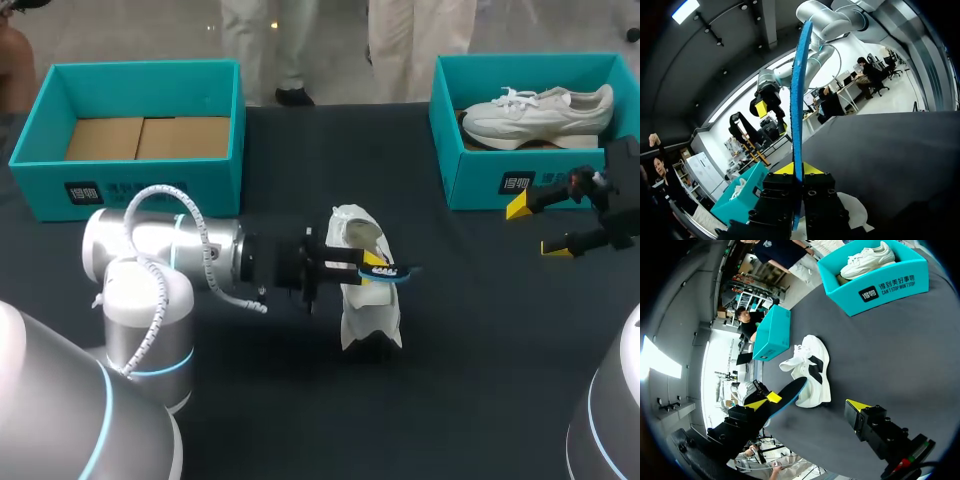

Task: Take the shoe out of the shoebox, open the shoe tongue, remove and reinsert the insole, then place the shoe into the shoebox

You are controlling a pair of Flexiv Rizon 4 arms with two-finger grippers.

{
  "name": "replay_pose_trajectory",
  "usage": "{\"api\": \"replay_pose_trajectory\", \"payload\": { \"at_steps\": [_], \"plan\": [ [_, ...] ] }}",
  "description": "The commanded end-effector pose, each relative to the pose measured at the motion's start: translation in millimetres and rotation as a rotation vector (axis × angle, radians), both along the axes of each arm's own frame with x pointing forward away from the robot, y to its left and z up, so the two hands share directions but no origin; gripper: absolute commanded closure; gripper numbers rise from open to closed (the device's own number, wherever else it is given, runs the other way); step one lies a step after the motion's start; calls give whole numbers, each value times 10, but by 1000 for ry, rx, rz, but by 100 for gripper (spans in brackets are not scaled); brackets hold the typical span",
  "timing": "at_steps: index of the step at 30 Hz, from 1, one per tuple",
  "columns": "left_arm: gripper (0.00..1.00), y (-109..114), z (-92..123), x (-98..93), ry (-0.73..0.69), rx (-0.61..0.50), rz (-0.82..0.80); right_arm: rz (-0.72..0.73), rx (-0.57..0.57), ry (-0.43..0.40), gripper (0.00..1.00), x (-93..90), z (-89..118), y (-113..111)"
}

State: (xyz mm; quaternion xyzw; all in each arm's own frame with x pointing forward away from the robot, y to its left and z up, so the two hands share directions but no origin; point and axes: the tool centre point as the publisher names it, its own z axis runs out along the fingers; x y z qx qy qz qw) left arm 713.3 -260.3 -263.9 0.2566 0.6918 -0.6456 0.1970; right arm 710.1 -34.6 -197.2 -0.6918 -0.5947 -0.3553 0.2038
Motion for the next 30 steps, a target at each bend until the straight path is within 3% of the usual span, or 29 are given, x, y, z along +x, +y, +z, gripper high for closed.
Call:
{"api": "replay_pose_trajectory", "payload": {
  "at_steps": [1, 20, 30],
  "plan": [
    [100, 79, 0, -18, -1, 2, 7, -2, -3, 2, 0, -2, -2, 8],
    [100, 101, -167, 73, 19, 27, 26, -2, -3, 2, 0, -2, -2, 8],
    [100, 144, -194, 32, 46, 19, 27, -2, -3, 2, 0, -2, -2, 8]
  ]
}}
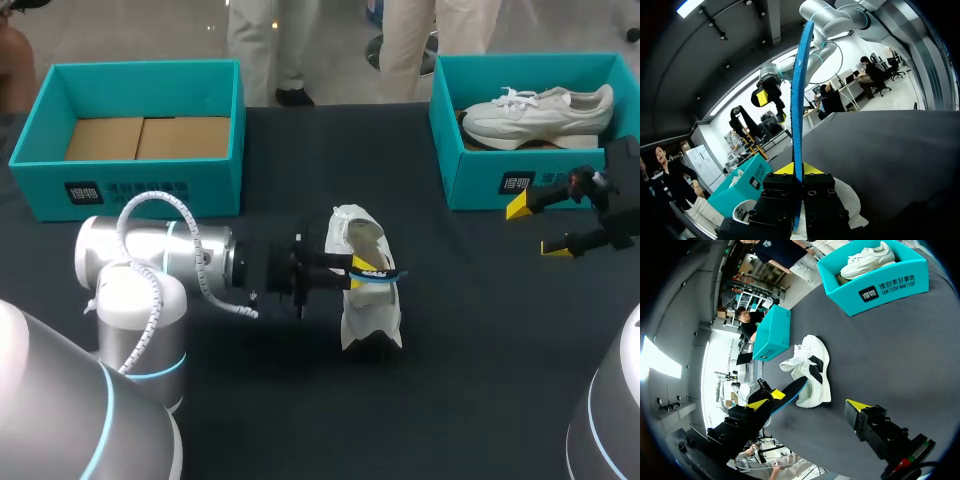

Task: Take the shoe out of the shoebox, open the shoe tongue, remove and reinsert the insole, then place the shoe into the shoebox

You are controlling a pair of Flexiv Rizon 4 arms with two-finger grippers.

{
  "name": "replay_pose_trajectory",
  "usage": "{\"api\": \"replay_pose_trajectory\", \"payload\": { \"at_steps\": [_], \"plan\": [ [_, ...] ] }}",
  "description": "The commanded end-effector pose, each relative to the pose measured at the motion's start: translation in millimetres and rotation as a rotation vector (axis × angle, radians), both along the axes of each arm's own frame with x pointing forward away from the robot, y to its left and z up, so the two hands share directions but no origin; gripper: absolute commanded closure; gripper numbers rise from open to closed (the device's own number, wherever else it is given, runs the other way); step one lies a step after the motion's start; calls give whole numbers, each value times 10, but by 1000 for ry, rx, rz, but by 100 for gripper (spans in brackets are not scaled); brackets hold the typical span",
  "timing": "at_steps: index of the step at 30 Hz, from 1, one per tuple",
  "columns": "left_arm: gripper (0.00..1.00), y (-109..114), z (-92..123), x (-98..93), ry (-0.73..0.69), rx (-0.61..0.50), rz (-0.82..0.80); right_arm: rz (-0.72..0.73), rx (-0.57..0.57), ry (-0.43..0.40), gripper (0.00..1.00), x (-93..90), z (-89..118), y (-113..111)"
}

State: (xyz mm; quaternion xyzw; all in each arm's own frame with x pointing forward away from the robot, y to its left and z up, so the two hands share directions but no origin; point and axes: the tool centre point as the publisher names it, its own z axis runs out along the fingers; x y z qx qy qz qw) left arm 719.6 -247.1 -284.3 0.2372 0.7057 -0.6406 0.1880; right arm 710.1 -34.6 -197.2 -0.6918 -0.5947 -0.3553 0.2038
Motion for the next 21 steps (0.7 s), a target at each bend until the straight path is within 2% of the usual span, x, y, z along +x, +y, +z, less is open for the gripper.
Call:
{"api": "replay_pose_trajectory", "payload": {
  "at_steps": [1, 21],
  "plan": [
    [100, 13, 8, -35, 8, -4, 4, -2, -3, 2, 0, -2, -2, 8],
    [100, -19, -212, 73, -4, -2, 2, -2, -3, 2, 0, -2, -2, 8]
  ]
}}
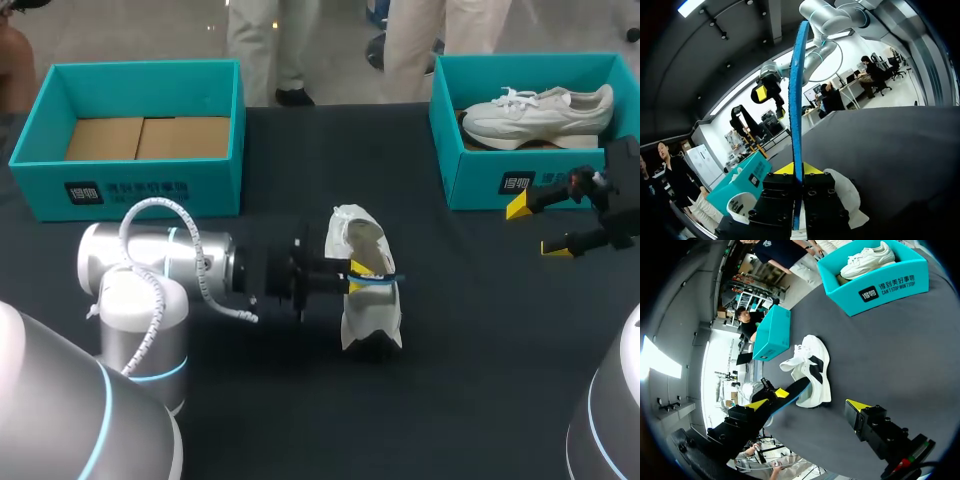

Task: Take the shoe out of the shoebox, open the shoe tongue, remove and reinsert the insole, then place the shoe into the shoebox

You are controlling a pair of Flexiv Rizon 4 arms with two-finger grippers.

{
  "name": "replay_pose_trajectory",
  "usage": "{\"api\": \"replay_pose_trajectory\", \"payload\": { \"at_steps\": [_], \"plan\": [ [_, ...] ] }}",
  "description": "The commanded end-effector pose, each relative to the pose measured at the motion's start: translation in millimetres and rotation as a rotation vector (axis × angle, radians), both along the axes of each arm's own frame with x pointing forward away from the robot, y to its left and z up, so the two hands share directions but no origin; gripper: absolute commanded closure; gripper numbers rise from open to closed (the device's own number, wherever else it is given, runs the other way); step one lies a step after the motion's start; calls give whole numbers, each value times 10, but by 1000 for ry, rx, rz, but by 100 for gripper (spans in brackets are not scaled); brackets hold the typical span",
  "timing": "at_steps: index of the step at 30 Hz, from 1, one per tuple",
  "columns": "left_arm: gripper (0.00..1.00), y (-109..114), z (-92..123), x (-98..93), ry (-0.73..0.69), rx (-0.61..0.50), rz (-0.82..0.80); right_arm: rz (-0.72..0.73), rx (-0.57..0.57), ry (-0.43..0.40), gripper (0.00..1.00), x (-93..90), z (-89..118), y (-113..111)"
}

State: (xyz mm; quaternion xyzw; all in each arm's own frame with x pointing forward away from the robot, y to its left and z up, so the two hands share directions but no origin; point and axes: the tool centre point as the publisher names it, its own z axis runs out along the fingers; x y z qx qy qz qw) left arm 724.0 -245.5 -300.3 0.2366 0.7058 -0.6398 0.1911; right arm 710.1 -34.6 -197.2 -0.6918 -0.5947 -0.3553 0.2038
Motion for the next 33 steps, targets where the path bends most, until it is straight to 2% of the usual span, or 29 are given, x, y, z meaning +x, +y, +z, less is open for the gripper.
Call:
{"api": "replay_pose_trajectory", "payload": {
  "at_steps": [1, 18, 25, 26, 27, 28, 33],
  "plan": [
    [100, -32, -61, 33, -1, -2, -3, -2, -3, 2, 0, -2, -2, 8],
    [100, 39, -326, 157, -34, 27, 27, -2, -3, 2, 0, -2, -2, 8],
    [100, 35, -311, 190, -39, 33, 47, -2, -3, 2, 0, -2, -2, 8],
    [96, 37, -296, 185, -40, 32, 47, -2, -3, 2, 0, -2, -2, 8],
    [69, 42, -269, 176, -40, 28, 48, -2, -3, 2, 0, -2, -2, 8],
    [62, 44, -255, 164, -41, 27, 48, -2, -3, 2, 0, -2, -2, 8],
    [62, 69, -175, 98, -53, 27, 34, -2, -3, 2, 0, -2, -2, 8]
  ]
}}
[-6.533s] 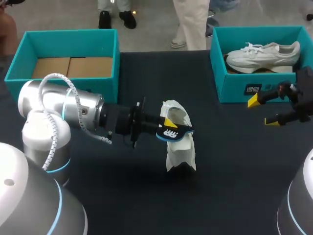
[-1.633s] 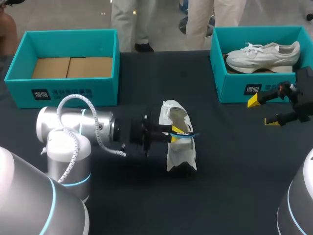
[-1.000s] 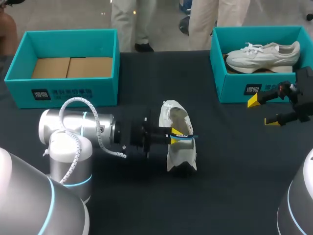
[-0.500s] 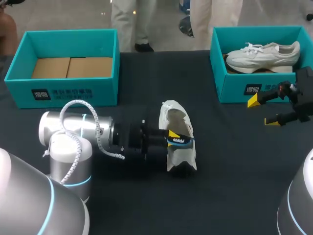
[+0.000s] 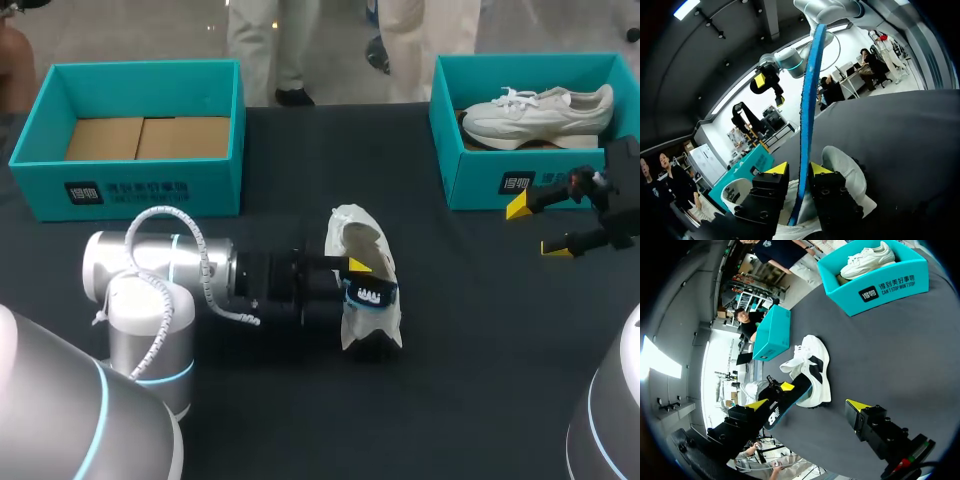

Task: Take the shoe out of the shoebox, open the shoe tongue, remove and reinsert the insole, then place the shoe into the shoebox

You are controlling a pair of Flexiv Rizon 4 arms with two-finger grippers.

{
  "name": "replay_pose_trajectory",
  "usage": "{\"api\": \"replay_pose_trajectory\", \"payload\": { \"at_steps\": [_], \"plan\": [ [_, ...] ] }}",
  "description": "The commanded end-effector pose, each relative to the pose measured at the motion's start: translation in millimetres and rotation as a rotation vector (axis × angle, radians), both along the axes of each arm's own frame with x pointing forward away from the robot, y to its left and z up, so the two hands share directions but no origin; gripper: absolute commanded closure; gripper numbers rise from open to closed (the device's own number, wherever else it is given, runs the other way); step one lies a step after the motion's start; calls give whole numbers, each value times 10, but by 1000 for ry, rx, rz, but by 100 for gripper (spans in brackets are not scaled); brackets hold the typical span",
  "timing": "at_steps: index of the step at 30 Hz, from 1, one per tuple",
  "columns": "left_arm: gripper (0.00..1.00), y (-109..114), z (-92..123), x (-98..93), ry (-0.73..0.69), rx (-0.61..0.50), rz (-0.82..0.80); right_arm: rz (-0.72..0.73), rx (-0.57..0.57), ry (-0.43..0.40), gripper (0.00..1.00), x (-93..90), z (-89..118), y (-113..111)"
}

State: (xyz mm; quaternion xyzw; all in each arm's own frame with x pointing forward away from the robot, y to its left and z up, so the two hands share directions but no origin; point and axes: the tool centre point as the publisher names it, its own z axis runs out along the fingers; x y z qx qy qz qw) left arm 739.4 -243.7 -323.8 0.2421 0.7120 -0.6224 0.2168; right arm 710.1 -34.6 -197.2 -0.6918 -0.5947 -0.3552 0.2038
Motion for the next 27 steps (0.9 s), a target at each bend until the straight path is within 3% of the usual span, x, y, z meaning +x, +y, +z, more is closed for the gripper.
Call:
{"api": "replay_pose_trajectory", "payload": {
  "at_steps": [1, 4, 9, 12, 15, 27],
  "plan": [
    [62, 56, 74, -62, -9, 2, -2, -2, -3, 2, 0, -2, -2, 8],
    [66, 79, 121, -72, -24, 4, -2, -2, -3, 2, 0, -2, -2, 8],
    [86, 121, 182, -102, -34, 5, -4, -2, -3, 2, 0, -2, -2, 8],
    [88, 144, 179, -128, -30, 11, 1, -2, -3, 2, 0, -2, -2, 8],
    [100, 147, 136, -154, -25, 21, -3, -2, -3, 2, 0, -2, -2, 8],
    [100, 21, -68, 0, -46, 38, 44, -2, -3, 2, 0, -2, -2, 8]
  ]
}}
